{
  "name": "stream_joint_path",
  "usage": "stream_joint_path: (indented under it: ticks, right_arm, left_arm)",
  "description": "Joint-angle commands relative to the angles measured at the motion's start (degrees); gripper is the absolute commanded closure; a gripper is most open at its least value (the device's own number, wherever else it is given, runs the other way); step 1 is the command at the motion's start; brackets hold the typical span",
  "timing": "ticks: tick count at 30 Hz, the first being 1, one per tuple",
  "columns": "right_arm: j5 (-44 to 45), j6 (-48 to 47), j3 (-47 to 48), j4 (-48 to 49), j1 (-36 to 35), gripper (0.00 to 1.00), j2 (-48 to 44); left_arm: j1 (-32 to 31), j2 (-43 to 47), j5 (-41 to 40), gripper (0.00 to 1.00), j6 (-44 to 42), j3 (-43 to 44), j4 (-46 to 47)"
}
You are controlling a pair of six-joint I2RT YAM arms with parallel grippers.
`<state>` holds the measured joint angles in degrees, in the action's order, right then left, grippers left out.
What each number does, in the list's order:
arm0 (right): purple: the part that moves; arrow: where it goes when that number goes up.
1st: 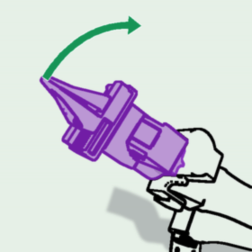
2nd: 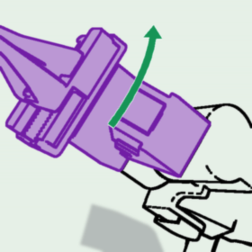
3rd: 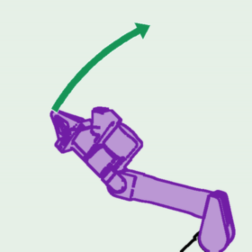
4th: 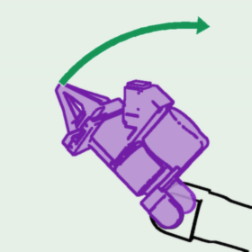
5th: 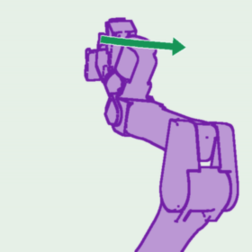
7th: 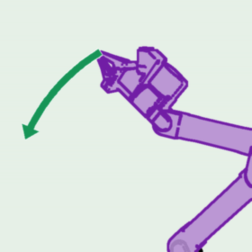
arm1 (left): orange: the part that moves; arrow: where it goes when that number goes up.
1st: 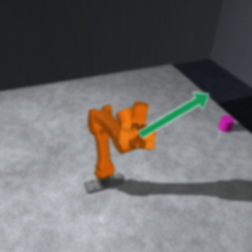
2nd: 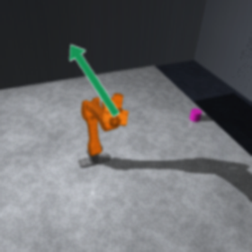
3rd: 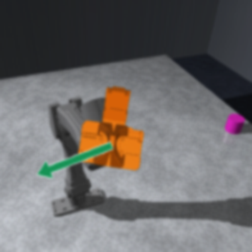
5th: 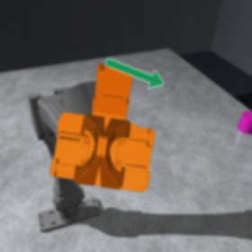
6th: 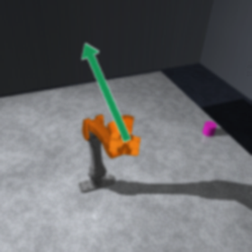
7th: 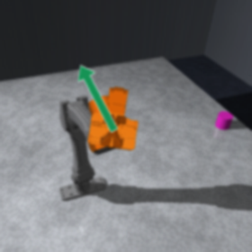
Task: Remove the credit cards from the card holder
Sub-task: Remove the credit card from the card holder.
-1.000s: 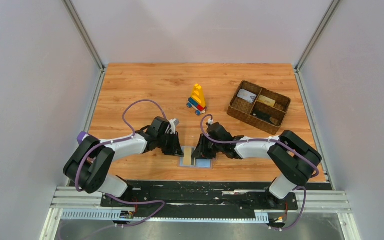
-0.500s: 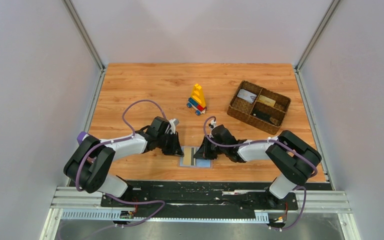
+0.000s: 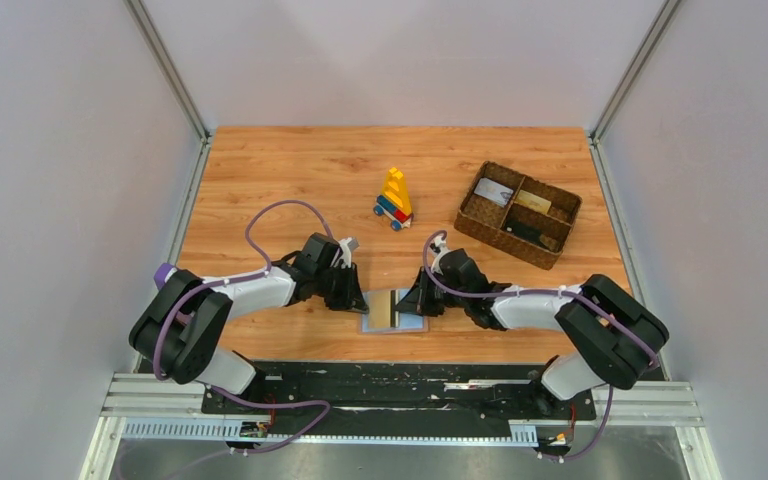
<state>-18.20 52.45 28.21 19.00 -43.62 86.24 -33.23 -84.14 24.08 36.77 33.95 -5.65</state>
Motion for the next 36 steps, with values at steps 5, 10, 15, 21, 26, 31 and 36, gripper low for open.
stream_joint_path:
  ticks: [5, 10, 15, 21, 26, 31, 36]
  right_arm:
    - [-0.5, -5.57, 1.37, -7.68, 2.17, 1.0, -6.21]
    - [4.24, -12.21, 5.25, -16.1, 2.13, 1.0, -12.38]
    - [9.59, -21.15, 8.01, -20.76, 1.94, 1.0, -16.27]
    - [25.98, -36.75, 8.79, -20.84, -2.47, 1.0, -20.91]
    - [28.33, -50.36, 4.13, -12.92, -6.44, 1.0, -26.92]
    - [27.18, -65.11, -3.37, -2.02, -11.92, 1.0, -34.11]
    - [31.93, -73.74, -4.01, -0.41, -17.34, 1.0, -33.59]
  left_arm:
    - [-0.28, -0.94, -3.64, 0.82, -1.41, -0.51, -4.63]
    - [-0.31, 1.69, -2.98, 0.67, -1.82, 2.03, -7.42]
    - [-0.19, 4.83, -1.63, 0.54, 0.0, 5.58, -9.58]
    - [-0.25, 10.63, -2.26, 0.41, 5.79, 8.75, -10.2]
    - [0.48, 17.05, -3.27, 0.32, 12.41, 10.23, -9.75]
    - [2.21, 20.32, -1.91, 0.29, 17.38, 10.38, -8.18]
    - [2.89, 21.47, 0.27, 0.27, 21.96, 9.51, -4.46]
